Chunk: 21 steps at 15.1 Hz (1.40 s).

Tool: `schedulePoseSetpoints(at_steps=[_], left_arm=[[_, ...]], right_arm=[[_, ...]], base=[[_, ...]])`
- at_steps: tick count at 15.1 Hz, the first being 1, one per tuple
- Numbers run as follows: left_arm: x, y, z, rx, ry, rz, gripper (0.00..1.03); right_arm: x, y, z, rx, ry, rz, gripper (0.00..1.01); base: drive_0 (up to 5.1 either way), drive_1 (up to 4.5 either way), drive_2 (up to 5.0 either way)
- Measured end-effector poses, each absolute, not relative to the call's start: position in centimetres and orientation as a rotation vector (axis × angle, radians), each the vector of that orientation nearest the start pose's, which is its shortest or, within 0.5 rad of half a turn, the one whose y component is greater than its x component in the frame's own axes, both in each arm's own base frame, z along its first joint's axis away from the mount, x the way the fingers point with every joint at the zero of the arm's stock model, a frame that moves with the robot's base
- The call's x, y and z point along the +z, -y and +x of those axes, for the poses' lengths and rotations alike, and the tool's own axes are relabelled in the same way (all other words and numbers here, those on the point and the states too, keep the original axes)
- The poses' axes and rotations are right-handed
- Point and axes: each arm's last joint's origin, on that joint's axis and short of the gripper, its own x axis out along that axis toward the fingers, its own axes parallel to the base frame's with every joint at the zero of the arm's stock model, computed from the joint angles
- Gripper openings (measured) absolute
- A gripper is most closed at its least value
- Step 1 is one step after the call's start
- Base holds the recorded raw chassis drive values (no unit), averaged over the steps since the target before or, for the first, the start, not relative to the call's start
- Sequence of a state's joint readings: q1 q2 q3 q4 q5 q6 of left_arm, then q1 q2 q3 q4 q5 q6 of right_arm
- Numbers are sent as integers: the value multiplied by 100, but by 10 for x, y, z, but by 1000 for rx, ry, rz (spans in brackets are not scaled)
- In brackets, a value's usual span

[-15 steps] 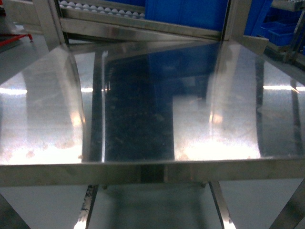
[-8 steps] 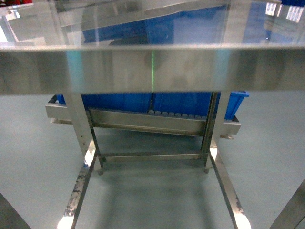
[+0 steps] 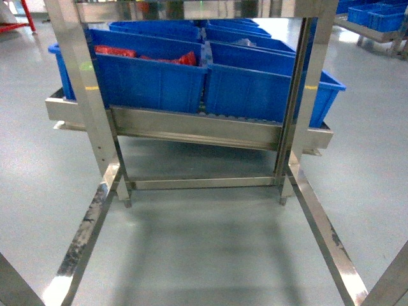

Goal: Pick capacitor and pack into box

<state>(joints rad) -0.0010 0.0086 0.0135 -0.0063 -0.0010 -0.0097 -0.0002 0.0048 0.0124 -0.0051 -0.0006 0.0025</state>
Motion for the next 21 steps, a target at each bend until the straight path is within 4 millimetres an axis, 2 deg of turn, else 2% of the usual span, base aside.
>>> schedulePoseSetpoints(at_steps=[13, 21], left_arm=[[167, 0, 97, -1, -2, -7, 44], [167, 0, 97, 0, -2, -1, 44]], right_arm=[[167, 0, 97, 0, 2, 2, 98], [167, 0, 97, 0, 5, 2, 98]], base=[[0, 0, 0], [-491, 250, 250]])
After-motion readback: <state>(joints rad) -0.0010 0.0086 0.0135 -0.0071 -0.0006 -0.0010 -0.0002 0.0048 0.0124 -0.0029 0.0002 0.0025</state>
